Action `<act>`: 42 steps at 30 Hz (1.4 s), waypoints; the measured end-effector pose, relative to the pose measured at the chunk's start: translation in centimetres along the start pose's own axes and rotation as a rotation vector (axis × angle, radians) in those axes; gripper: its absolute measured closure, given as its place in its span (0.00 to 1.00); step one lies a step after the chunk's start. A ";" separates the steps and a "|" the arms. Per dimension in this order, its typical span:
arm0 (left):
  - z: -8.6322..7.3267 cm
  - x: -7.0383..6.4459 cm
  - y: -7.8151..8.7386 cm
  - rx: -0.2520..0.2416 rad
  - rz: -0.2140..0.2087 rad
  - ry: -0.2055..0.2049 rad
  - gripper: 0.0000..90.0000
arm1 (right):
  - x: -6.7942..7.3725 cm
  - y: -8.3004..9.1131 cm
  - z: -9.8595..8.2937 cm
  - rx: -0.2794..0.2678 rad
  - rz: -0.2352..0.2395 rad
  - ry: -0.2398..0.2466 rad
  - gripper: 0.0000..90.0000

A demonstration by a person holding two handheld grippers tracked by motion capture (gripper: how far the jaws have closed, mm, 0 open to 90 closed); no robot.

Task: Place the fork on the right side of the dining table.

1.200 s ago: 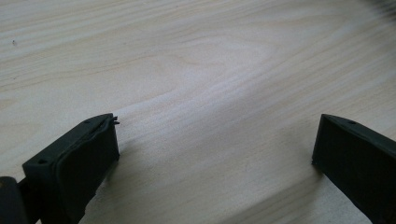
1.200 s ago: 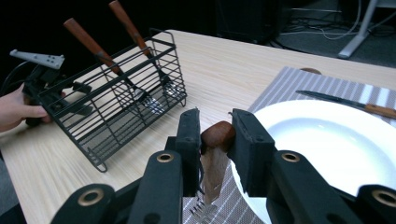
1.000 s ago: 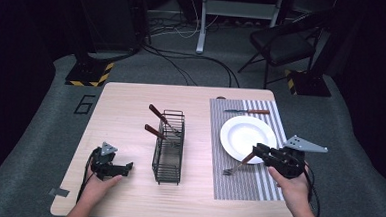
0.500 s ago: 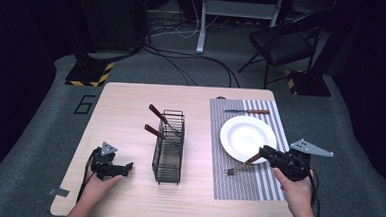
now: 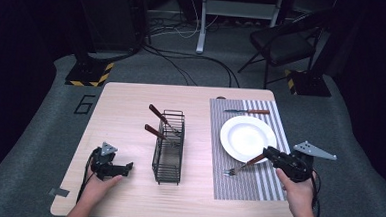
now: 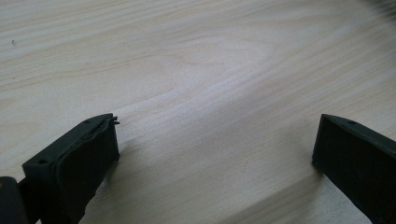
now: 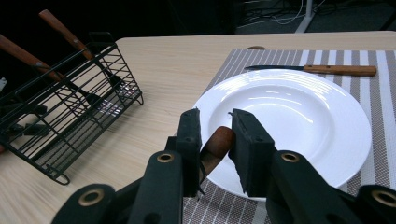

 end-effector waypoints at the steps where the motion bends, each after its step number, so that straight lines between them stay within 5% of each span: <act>1: 0.0 0.0 0.0 0.000 0.000 0.000 0.00 | -0.1 0.1 -0.1 0.001 -0.003 -0.005 0.81; 42: 0.0 0.0 0.0 0.000 0.000 0.000 0.00 | -6.8 0.5 -5.9 0.057 -0.122 -0.214 0.75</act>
Point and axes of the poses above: each handheld gripper's, and its own axes: y roughly backward along the jaws, z roughly out of its top, x roughly to its left, the point moved 6 cm from there along -y, roughly forward along the jaws, and after that the axes turned 9 degrees about -x, right-handed, at the moved point
